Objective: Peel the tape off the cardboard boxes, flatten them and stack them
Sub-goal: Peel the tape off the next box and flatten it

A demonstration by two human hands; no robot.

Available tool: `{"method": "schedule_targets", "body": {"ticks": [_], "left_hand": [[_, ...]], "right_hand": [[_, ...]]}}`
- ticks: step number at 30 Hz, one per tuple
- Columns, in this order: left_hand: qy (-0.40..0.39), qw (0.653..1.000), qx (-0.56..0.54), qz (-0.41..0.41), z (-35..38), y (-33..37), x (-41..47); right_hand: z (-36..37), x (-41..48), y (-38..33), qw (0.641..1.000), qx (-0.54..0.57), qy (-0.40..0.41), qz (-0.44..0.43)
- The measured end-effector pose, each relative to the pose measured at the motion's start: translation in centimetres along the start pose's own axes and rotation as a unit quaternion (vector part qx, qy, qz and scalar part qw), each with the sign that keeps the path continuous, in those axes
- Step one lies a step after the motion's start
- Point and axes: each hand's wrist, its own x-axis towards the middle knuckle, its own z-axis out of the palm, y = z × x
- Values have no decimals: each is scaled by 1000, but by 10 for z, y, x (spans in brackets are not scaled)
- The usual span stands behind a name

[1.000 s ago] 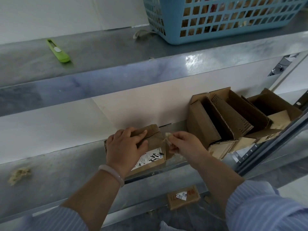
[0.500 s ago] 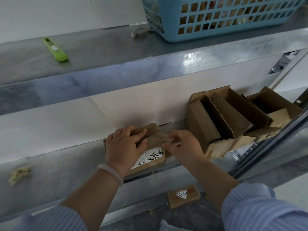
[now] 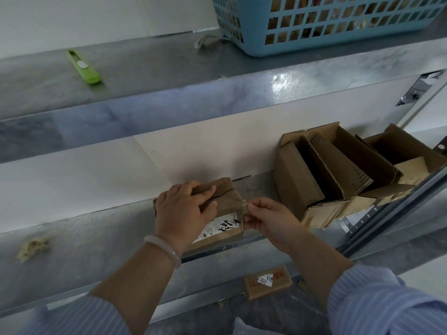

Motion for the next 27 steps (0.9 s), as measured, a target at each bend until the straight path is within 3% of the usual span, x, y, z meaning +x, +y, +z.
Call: {"method": "schedule_targets", "body": {"ticks": [4,8,12,16,19,21,23,25,27], "left_hand": [[-4,1000,-2,-1,1,0,-1],[-10,1000,2,-10,1,0,3],[-22,1000,-1,-5,-1,-1,4],[-18,1000,0,-1,-2,-1,3],[-23,1000,8,7,-1,-3,3],[-27,1000,2,8,-2,-4,3],[-40,999,-13,12,-4,-5,3],[-68,996,-49,17,-8,-7,5],[-80,987,-139,1,-15,-11,8]], "right_hand": [[-7,2,0,998,34,-33,32],[-15,-2,5,993,-111,-13,41],[-23,-9,18,986,-105,109,71],[-24,-2,6,969,-106,219,44],[-19,9,-9,968,-22,248,29],[-11,17,-20,966,79,245,28],[-3,23,-26,967,106,229,20],[2,28,-28,981,-12,196,1],[3,34,-25,965,-203,164,-1]]}}
